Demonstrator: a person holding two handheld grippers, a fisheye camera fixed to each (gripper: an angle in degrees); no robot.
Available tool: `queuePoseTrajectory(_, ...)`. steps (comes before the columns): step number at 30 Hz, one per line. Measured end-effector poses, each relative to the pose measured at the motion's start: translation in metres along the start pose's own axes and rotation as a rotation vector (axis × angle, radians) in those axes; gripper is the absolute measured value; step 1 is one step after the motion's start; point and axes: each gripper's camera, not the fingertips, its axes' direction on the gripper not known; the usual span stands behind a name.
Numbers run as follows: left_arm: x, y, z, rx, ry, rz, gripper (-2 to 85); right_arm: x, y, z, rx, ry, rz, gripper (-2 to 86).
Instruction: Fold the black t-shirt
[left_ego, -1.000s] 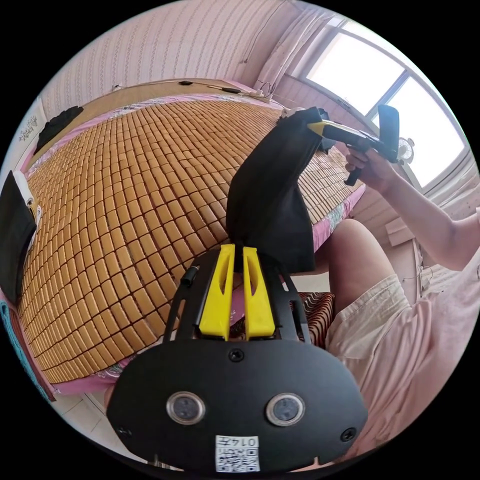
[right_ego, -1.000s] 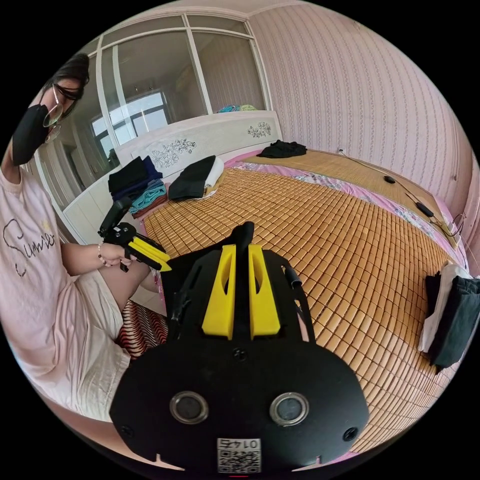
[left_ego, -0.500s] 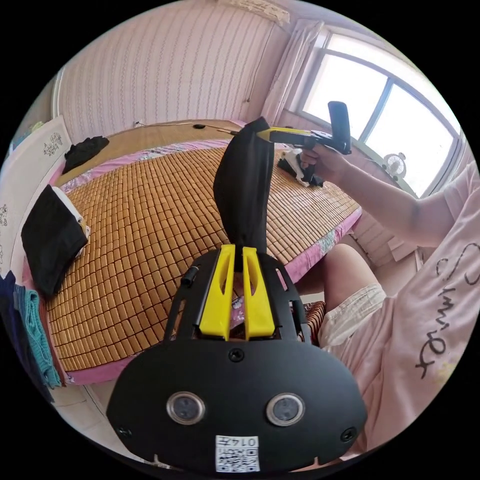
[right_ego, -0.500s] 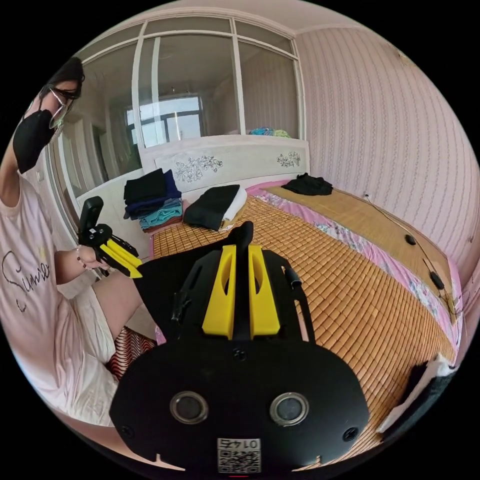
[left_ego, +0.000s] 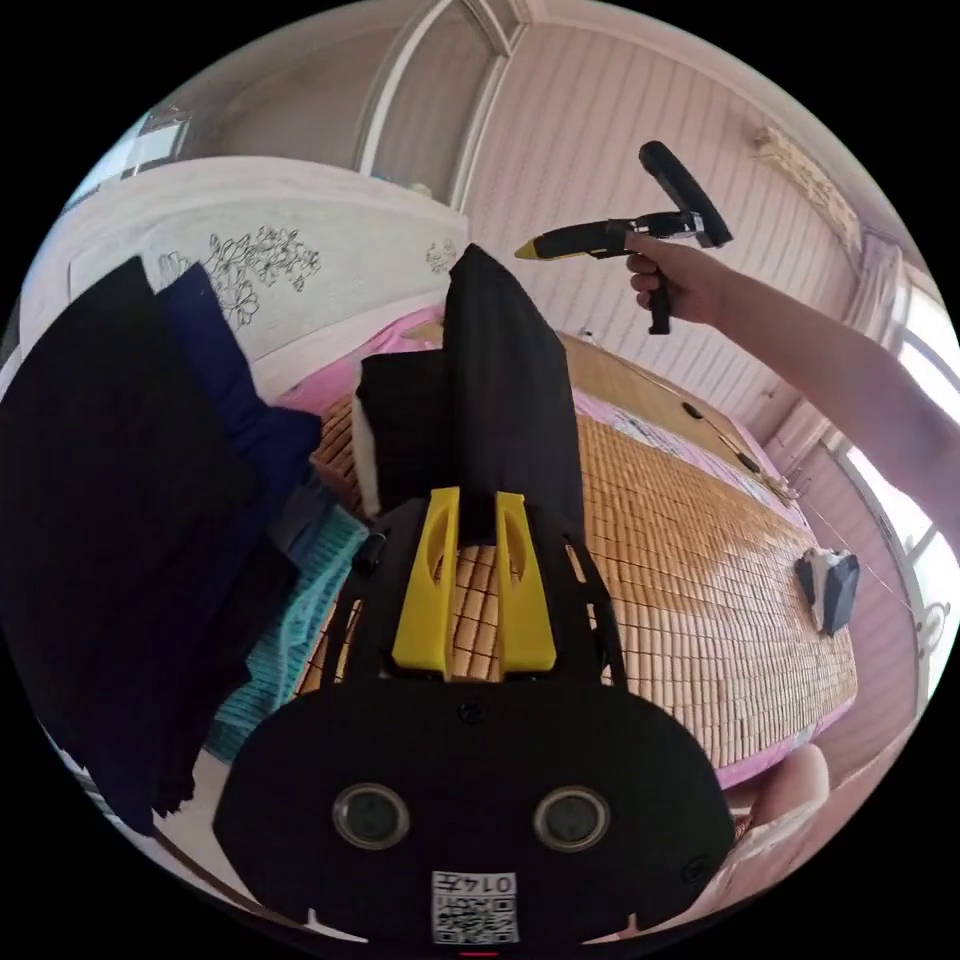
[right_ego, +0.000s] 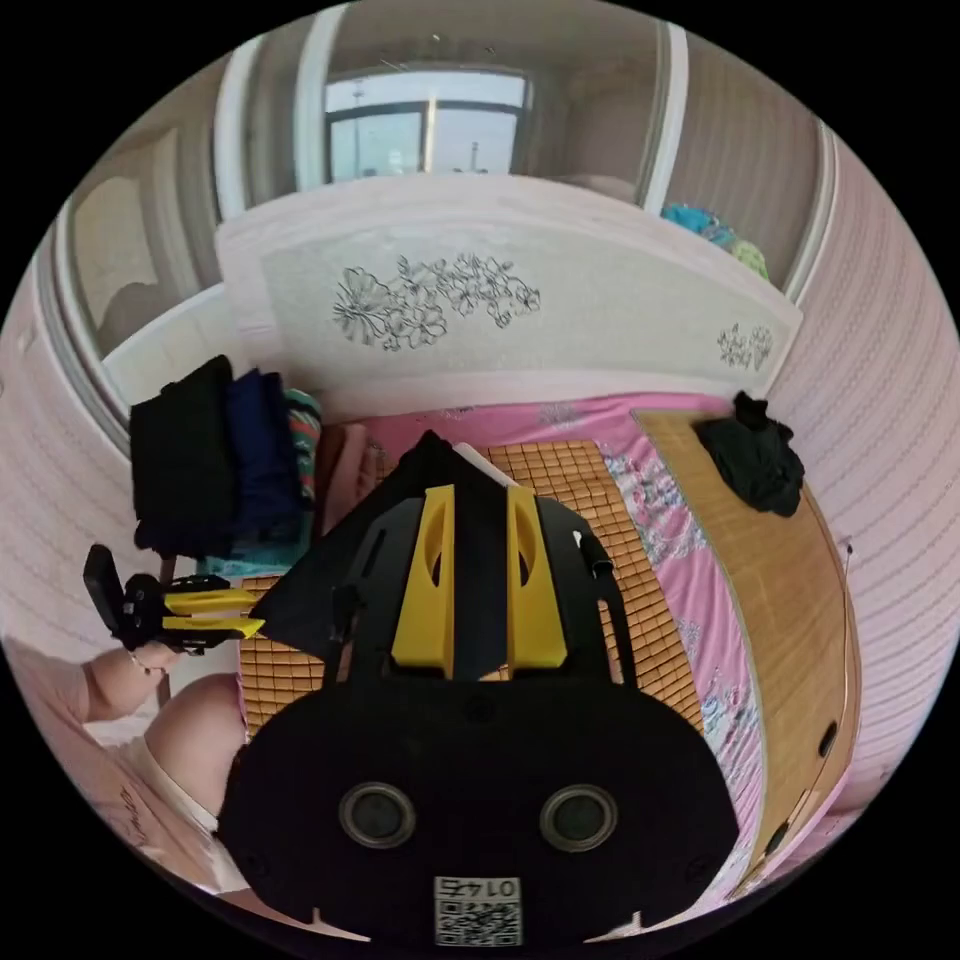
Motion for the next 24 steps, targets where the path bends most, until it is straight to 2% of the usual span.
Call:
queuePoseTrajectory(2,-0.012,0.004,0.011,-0.077,0.006,-0.054,6.5,-0.011,0.007,0.035,0.002,-0.052,0.030,8.2)
queuePoseTrajectory(6,0.014,0.014,0.003,-0.118,0.022,0.036,6.5,-0.033,0.072,0.050,-0.032,-0.020,-0.040,8.2)
queuePoseTrajectory(10,0.080,0.019,-0.003,-0.229,0.055,0.211,7.1,-0.051,0.201,0.011,-0.031,-0.002,0.001,8.4)
queuePoseTrajectory(15,0.177,0.018,-0.017,-0.285,0.074,0.433,7.7,-0.087,0.372,-0.055,-0.133,0.153,0.087,8.3)
queuePoseTrajectory(19,0.266,0.016,-0.039,-0.264,0.132,0.585,7.9,-0.115,0.510,-0.113,-0.187,0.256,0.267,9.2)
queuePoseTrajectory(24,0.365,0.014,-0.059,-0.251,0.250,0.705,7.8,-0.142,0.656,-0.178,-0.086,0.331,0.597,11.0)
